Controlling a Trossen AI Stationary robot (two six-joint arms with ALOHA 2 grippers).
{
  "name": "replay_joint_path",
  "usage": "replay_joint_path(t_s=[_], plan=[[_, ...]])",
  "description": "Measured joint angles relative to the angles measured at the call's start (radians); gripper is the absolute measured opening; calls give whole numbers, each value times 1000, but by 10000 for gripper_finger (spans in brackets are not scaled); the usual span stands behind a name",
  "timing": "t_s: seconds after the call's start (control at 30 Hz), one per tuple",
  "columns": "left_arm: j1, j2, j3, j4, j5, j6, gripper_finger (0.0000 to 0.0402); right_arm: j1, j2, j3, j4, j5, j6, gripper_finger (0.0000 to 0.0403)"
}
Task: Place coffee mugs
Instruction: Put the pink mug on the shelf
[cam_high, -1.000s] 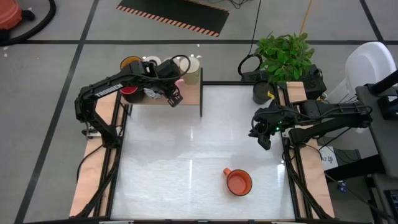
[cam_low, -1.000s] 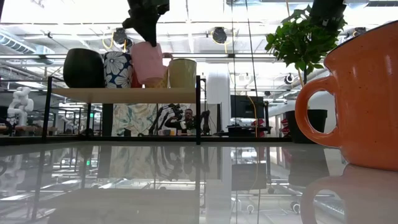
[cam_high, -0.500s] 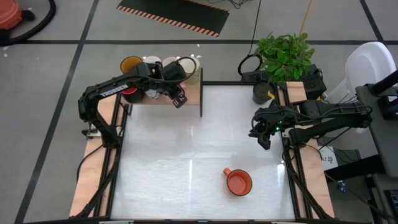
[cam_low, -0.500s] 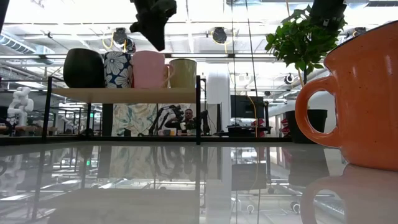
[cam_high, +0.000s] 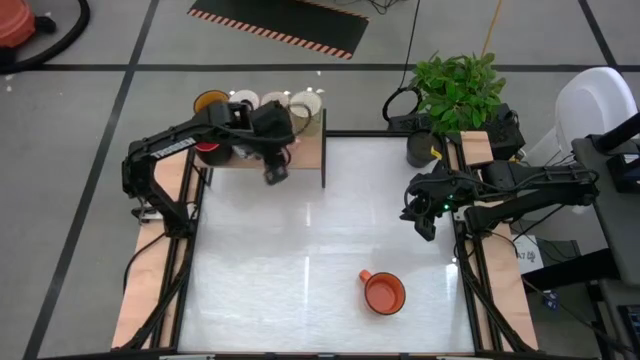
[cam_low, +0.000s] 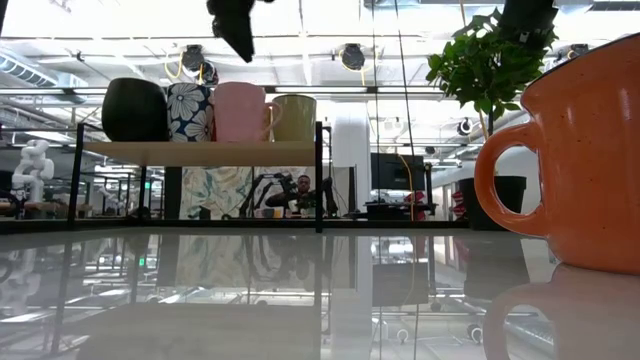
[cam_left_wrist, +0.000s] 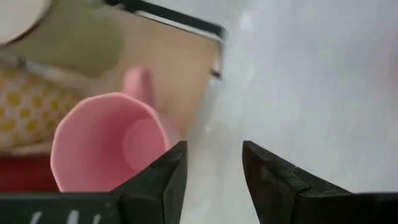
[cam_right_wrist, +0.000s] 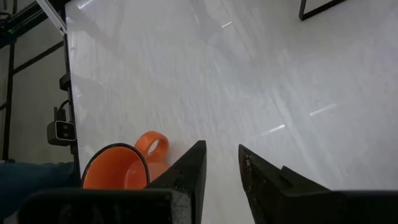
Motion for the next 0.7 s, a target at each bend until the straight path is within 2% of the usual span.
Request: replay_joint_path(t_s=[0.17, 0.27, 0.7], plan=[[-34, 1, 13, -71, -31, 334, 159, 0, 0, 0, -1, 0, -23, 77], [-26, 2, 13, -71, -31, 474, 159, 0, 0, 0, -1, 0, -36, 77], [57, 8, -23, -146, -29, 685, 159, 0, 0, 0, -1, 0, -20, 77]])
